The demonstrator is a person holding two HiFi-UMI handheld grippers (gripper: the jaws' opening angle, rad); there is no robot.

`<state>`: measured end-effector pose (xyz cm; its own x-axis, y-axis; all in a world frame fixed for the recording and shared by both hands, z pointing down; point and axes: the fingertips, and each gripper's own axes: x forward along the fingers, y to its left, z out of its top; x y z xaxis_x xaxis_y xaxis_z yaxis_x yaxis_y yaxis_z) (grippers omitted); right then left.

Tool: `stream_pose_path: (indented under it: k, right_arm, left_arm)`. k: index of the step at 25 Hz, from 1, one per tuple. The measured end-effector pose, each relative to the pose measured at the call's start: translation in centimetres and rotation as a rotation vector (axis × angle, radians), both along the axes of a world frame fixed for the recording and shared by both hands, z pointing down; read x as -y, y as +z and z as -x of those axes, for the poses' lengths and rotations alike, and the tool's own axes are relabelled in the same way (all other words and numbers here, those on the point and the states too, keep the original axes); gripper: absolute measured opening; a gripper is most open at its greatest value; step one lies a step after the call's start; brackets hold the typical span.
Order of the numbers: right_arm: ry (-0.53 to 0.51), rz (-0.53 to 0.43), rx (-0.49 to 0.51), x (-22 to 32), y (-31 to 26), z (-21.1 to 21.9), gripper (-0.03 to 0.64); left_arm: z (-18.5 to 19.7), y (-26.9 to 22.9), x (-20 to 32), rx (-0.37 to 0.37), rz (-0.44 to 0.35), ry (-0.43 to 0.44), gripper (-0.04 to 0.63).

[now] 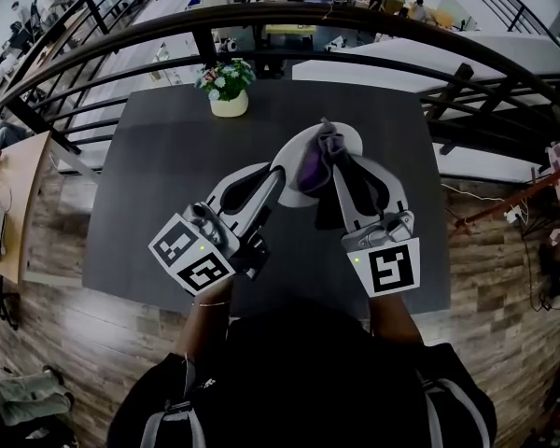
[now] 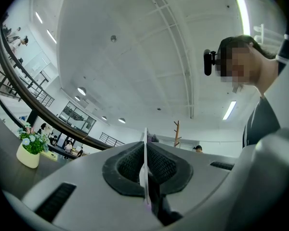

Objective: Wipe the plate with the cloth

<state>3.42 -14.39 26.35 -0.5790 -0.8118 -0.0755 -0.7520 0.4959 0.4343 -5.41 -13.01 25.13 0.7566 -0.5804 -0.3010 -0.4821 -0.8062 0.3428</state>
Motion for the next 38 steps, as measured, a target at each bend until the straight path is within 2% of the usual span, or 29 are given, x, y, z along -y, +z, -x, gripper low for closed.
stream_pose_path:
  k: [9,13,23,26,30,34,38]
  right_arm:
    - [0.067,0.023,-0.01,0.9,0.9,-2.2,0.04]
    - [0.079,0.026,-0.008,0.7,1.0,-3.1,0.04]
    - [0.106,-0.06,0.085,-0.9,-1.2,-6.1,0.04]
    - [0.052,-0.09,0.132,-1.6,-2.3,-5.2,0.04]
    - [-0.083,-0.121,0.172,-3.4,-3.3,-1.9,0.04]
    - [-0.204,-0.11,0.132,-4.9,-2.7,1.9,0.04]
    - [-0.29,-0.049,0.073,-5.5,-0.6,4.8,0.04]
  left_arm:
    - [0.1,0.6,0.3,-0.001,0.017,-0.006,0.018]
    - [0.1,0.8,0.4,0.036,0.005,-0.033,0.017]
    - [0.2,1.3,0.9,0.025,0.018,-0.047,0.015]
    - [0.2,1.5,1.4,0.028,0.022,-0.046,0.015]
    - [0.3,1.5,1.5,0.029,0.029,-0.051,0.015]
    - [0.4,1.1,1.2,0.012,0.028,-0.05,0.015]
    - [0.3,0.9,0.7,0.005,0.021,-0.042,0.015]
